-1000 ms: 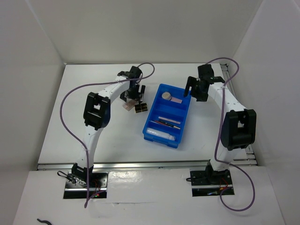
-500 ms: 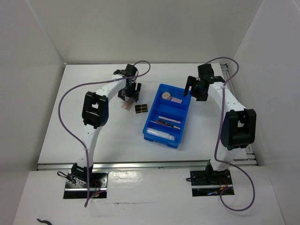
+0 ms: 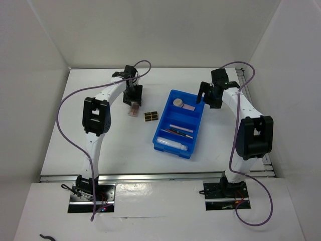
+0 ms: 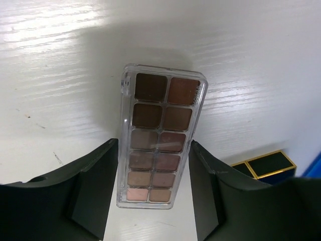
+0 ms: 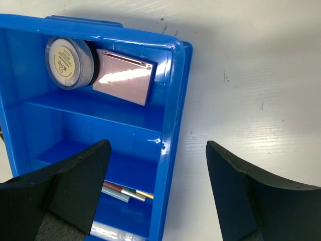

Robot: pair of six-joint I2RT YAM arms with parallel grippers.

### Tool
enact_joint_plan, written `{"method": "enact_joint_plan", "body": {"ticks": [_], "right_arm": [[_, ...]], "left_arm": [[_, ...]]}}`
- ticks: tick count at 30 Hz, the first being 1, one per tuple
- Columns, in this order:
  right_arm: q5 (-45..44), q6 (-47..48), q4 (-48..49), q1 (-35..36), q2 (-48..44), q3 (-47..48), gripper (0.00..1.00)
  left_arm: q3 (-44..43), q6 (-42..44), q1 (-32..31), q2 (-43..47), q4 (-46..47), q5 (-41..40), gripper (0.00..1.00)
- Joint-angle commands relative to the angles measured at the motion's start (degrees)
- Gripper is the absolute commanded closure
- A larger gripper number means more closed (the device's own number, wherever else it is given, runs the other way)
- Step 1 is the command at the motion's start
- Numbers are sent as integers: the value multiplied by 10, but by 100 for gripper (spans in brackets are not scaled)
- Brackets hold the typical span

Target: Organize the makeup

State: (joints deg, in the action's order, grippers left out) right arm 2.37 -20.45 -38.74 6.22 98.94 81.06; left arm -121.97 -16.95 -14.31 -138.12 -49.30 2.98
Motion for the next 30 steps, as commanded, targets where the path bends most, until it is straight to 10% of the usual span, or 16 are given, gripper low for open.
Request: {"method": "enact_joint_plan", "body": {"ticks": [1, 18, 30], "right_arm": [[-10, 7, -7, 4, -13, 25, 16], [-19, -21, -1, -26, -167, -61, 16], [-47, -57, -36, -32, -335, -136, 16]], "left_arm": [[-43, -24, 14, 47, -20, 40, 94], [121, -469, -111, 217, 313, 205, 100], [74, -655, -226, 113, 402, 13, 100]]}}
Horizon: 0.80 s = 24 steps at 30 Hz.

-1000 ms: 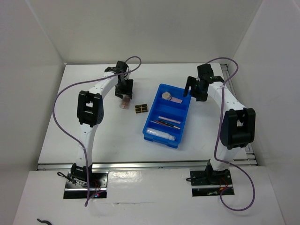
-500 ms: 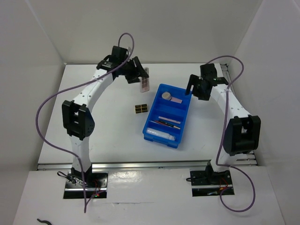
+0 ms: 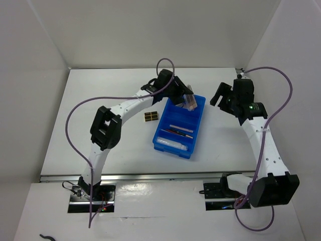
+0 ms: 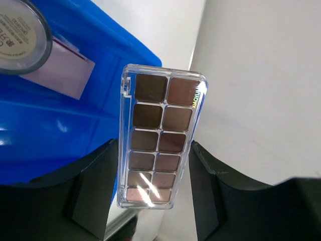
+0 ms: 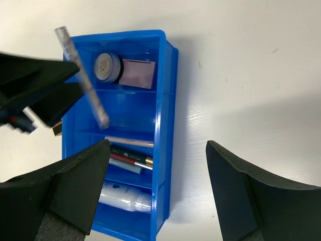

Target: Organize the makeup

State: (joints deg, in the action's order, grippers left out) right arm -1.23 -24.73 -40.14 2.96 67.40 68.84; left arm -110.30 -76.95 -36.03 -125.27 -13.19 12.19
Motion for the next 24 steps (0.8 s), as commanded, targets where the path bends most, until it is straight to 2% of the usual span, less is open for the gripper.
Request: {"method": "enact_joint_plan", "body": {"ticks": [1, 3, 6, 11, 13, 19, 23, 24], "right_arm": [[-11, -14, -28, 0, -27, -19, 16], [-4, -14, -35, 0, -34, -20, 16], [-4, -9, -43, 0, -46, -25, 16], [-16, 2, -67, 0, -52, -20, 16], [-21, 2, -67, 0, -52, -20, 16], [-21, 7, -67, 0, -57, -25, 16], [-21, 7, -67, 0, -57, -30, 16], [-21, 7, -67, 0, -57, -30, 16]], "left_arm": [[-65, -60, -9, -34, 27, -114, 100], [-65, -95, -15, -40, 25, -128, 100], [-18, -130, -28, -33, 71, -165, 100], [-42, -157, -40, -33, 27, -251, 100], [-26, -157, -46, -28, 40, -260, 98], [-26, -180, -51, -34, 1, -276, 92], [-32, -177, -56, -48, -4, -276, 73], [-38, -177, -56, -53, -4, -276, 59]]}}
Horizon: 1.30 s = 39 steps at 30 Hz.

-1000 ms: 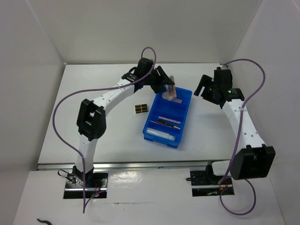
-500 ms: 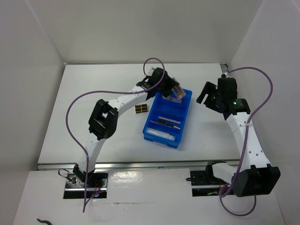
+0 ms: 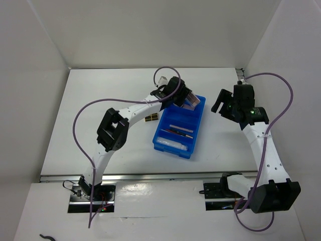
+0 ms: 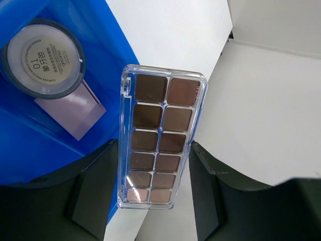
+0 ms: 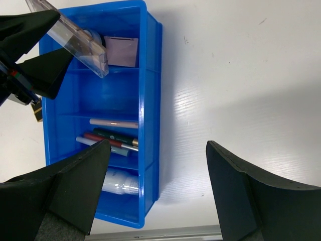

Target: Organize the makeup

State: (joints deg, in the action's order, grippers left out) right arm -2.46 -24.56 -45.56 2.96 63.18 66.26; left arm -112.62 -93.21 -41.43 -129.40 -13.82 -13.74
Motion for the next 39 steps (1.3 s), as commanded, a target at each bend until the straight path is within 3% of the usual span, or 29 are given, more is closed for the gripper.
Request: {"method": "enact_joint_plan", "body": {"ticks": [1, 5, 7, 14, 16, 18, 19, 27, 28, 31, 33, 36, 39], "right_arm": [[-3, 6, -13, 0, -15, -4, 16], [-3, 6, -8, 6, -15, -4, 16], [-3, 11, -8, 6, -15, -4, 16], [3, 11, -13, 6, -15, -4, 16], [3, 11, -13, 6, -15, -4, 16], [8, 11, -8, 6, -10, -10, 16], [8, 11, -8, 6, -10, -10, 16], [143, 57, 6, 6, 58, 1, 24], [138, 57, 6, 18, 63, 1, 30], [132, 64, 14, 47, 71, 6, 35], [137, 64, 19, 59, 101, 19, 39], [150, 58, 28, 86, 145, 41, 39], [123, 53, 34, 116, 186, 69, 36]], "left_arm": [[-15, -6, -2, -12, 2, -10, 51], [-28, 7, -8, -26, 2, -10, 13], [-38, 13, -8, -33, -5, -3, 0], [-44, 60, -8, -32, 35, 13, 0], [-44, 86, -13, -17, 47, -14, 0], [-44, 101, -13, -9, 61, -23, 1], [-38, 102, -13, -8, 71, -17, 7], [-38, 141, 5, -6, 79, 20, 15], [-33, 151, 14, 6, 79, 20, 15], [-13, 200, 52, 56, 99, 63, 16], [-40, 226, 78, 63, 49, 119, 17], [-76, 252, 133, 86, 4, 192, 19], [-56, 299, 173, 137, -25, 224, 19]]}}
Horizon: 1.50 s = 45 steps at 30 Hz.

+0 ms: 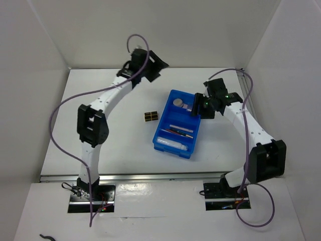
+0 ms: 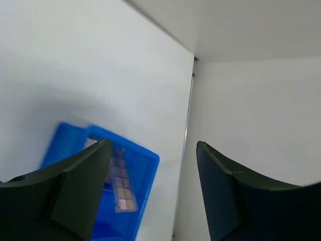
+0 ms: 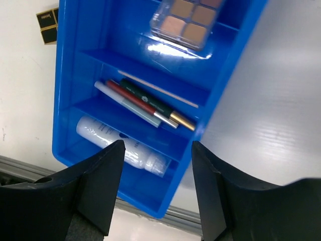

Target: Organize the makeup

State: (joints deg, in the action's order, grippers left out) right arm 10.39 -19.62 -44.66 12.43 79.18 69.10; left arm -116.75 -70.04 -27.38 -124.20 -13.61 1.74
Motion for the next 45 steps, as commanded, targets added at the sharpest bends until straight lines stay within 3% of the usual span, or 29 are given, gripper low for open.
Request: {"method": "enact_joint_plan", "body": {"ticks": [1, 4, 11, 13, 15, 20, 30, 37, 45], "right_arm": [[-5, 4, 25, 22, 36, 48, 36], [-13, 4, 25, 33, 76, 81, 38], [2, -15, 19, 38, 165, 139, 38], [-8, -15, 12, 44, 188, 153, 43], [-26, -20, 5, 44, 201, 162, 43], [-157, 21, -8, 89, 201, 190, 29], [-363, 185, -14, 169, 258, 208, 30], [-390, 207, -2, 169, 280, 215, 30], [-380, 213, 17, 164, 316, 210, 39]], "left_arm": [[-8, 98, 39, 98, -34, 70, 19], [27, 144, 60, 144, -75, 81, 19], [147, 178, 101, 214, -75, 113, 19], [164, 178, 109, 221, -82, 121, 19], [164, 185, 117, 221, -82, 128, 19], [159, 205, 128, 221, -93, 121, 19], [165, 211, 138, 215, -92, 141, 18], [159, 221, 149, 210, -98, 146, 18], [137, 227, 149, 193, -108, 157, 18]]}}
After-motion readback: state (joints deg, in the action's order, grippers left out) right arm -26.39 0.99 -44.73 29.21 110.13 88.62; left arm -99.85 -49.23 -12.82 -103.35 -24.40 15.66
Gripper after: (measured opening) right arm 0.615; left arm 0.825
